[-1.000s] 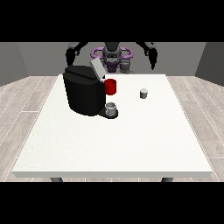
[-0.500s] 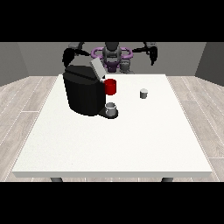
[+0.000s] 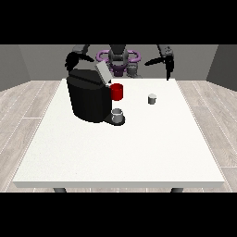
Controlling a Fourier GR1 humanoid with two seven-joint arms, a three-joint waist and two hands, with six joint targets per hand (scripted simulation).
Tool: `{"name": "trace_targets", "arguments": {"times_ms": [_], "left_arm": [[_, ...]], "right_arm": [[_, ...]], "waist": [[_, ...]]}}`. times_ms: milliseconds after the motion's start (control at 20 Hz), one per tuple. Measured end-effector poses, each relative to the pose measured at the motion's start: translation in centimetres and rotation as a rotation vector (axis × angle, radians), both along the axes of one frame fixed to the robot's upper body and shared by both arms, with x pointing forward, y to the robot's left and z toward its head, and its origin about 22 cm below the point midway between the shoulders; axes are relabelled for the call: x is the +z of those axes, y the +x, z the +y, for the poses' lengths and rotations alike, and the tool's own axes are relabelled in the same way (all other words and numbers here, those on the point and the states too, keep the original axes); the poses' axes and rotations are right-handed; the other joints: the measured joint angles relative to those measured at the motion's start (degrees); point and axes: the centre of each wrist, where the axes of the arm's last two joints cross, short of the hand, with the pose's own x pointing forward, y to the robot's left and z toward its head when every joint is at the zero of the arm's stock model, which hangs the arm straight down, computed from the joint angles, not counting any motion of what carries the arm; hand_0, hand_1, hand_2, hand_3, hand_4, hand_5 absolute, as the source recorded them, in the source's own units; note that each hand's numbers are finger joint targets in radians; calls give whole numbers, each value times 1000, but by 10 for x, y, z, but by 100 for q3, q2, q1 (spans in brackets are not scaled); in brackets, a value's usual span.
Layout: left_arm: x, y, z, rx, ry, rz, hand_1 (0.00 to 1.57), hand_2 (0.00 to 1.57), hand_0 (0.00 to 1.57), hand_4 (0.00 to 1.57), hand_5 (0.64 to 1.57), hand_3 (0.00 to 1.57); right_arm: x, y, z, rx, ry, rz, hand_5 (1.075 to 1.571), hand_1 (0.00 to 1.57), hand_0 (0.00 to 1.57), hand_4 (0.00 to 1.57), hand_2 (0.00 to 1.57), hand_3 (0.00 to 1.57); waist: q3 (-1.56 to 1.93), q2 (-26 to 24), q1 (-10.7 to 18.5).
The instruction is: Insert the coffee pod into the coffee machine and close the lid
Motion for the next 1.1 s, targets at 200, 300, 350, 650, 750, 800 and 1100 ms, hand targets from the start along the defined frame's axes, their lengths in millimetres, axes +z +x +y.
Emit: {"name": "trace_targets", "arguments": {"times_ms": [200,300,350,650,750,800,1100], "left_arm": [[5,18,3,0,47,43,0,0,0,0,1571,0],[2,26,6,14,59,67,0,0,0,0,1571,0],[3,30,12,26,63,75,0,0,0,0,1571,0],[-7,47,17,43,103,120,0,0,0,0,1571,0],[-10,50,23,48,134,130,0,0,0,0,1571,0],[-12,53,19,46,146,141,0,0,0,0,1571,0],[-21,62,5,10,245,179,105,502,105,0,1571,0]], "right_arm": [[6,8,4,15,3,-22,1571,0,0,281,0,0],[5,9,10,28,11,-22,1571,0,0,340,0,0],[8,10,11,33,7,-25,1571,0,0,332,0,0],[13,22,15,34,-5,-31,1571,0,0,372,0,0],[18,25,18,35,-14,-24,1571,0,0,371,0,0],[15,26,19,33,-16,-13,1571,0,0,389,0,0],[4,33,19,13,-31,26,1571,0,0,424,0,0]], "waist": [[0,163,-86],[0,269,-139],[0,324,-175],[0,588,-228],[-2,651,-243],[-2,641,-231],[-1,605,-160]]}}
